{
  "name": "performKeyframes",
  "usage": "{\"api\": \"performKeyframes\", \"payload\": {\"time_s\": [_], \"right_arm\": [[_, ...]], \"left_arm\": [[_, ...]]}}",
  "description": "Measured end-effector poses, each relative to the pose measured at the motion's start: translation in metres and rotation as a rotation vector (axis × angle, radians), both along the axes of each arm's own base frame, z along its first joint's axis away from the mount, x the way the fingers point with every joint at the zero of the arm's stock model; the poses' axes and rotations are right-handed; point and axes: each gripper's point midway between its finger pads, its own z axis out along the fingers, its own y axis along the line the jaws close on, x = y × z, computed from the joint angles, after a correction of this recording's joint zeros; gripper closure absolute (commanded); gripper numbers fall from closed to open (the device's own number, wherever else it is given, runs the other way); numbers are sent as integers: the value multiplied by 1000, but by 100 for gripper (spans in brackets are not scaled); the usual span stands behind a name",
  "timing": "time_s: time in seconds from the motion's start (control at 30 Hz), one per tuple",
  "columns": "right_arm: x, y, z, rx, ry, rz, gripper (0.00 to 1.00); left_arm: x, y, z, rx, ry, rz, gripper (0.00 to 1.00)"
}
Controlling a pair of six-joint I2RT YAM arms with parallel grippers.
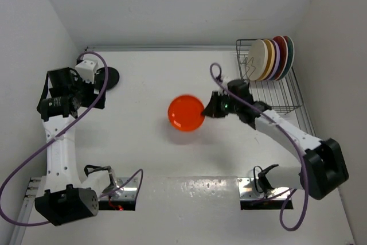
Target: Load the plates into the dish rack
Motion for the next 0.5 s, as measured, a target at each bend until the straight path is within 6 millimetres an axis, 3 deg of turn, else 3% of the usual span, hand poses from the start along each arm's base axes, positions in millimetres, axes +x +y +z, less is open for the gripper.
{"api": "performKeyframes", "payload": {"time_s": [0.07, 0.1, 0.13, 0.2, 0.27, 0.37, 0.43, 0.5], "right_arm": [[42, -9, 60, -14, -179, -52, 100], [69, -24, 95, -44, -274, -110, 100], [86, -35, 118, -69, -336, -151, 100], [126, -73, 163, -169, -442, -280, 100], [161, -118, 196, -296, -512, -437, 100], [198, -185, 218, -514, -564, -644, 100], [209, -222, 209, -657, -542, -735, 100], [217, -246, 194, -777, -504, -780, 100]], "left_arm": [[1, 3, -4, 0, 14, 6, 0], [3, 4, -7, -1, 27, 10, 0], [5, 5, -11, -2, 41, 11, 0], [9, 8, -20, -5, 77, 13, 0], [16, 11, -29, -7, 112, 13, 0], [31, 20, -33, 4, 140, 23, 0], [46, 27, -30, 12, 136, 32, 0], [62, 36, -28, 17, 123, 42, 0]]}}
